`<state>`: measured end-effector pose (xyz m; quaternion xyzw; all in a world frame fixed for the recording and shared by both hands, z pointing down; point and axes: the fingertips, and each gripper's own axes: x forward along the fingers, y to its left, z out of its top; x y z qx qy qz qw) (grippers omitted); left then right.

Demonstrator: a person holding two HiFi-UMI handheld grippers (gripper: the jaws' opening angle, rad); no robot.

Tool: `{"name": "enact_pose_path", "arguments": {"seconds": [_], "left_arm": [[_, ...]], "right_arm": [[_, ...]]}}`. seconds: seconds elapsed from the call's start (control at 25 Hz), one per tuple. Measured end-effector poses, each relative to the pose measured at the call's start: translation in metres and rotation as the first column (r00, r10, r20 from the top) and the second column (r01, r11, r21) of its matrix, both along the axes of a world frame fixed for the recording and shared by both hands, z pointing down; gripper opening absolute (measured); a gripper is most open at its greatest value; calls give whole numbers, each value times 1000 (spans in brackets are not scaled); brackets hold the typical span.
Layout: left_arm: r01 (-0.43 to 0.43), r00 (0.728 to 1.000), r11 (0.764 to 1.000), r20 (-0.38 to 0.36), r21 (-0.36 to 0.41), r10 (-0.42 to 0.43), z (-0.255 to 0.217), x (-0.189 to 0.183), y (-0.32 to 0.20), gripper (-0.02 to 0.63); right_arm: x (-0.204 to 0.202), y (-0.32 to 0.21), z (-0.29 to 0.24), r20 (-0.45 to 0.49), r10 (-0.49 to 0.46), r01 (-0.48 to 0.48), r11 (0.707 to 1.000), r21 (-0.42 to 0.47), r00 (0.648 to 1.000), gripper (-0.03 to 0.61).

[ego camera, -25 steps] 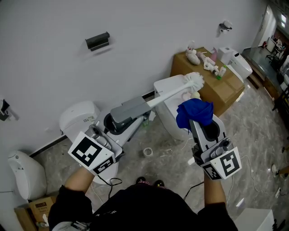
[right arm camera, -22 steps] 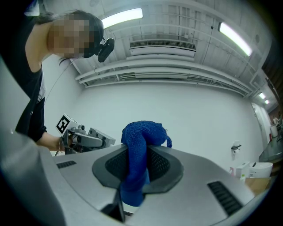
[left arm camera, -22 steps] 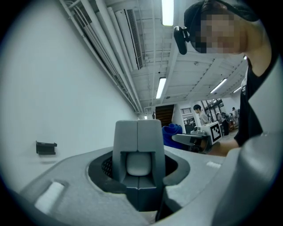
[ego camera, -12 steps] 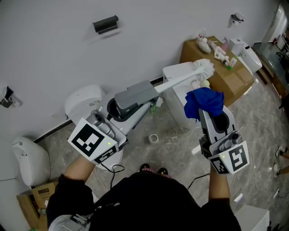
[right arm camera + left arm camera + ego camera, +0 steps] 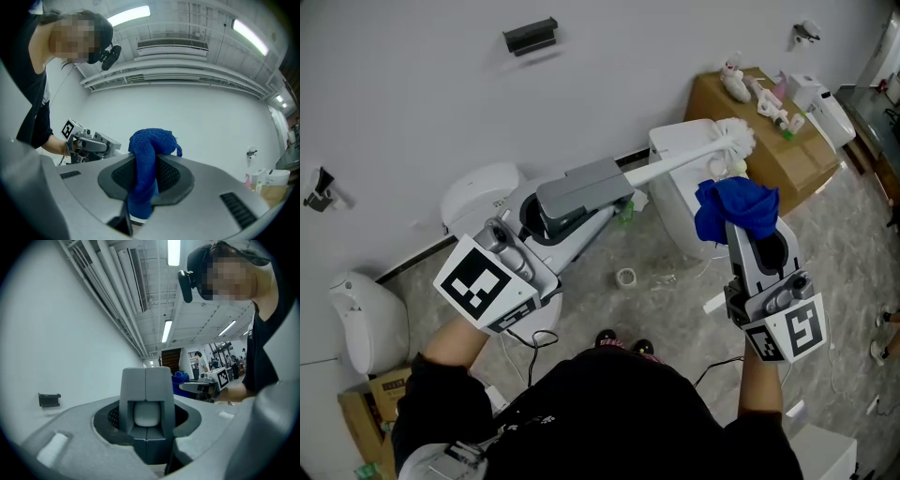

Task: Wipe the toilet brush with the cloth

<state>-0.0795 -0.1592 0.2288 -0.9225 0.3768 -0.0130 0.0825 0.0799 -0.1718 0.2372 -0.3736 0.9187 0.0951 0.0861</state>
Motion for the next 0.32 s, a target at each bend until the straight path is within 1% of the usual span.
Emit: {"name": "enact_pose_path", "arguments": {"seconds": [0.32], "left_arm": [[29, 999, 1000, -35, 3, -29, 0, 0, 1, 164]], "right_arm": [[0, 2, 6, -1, -12, 12, 1000, -2, 1000, 82]]}}
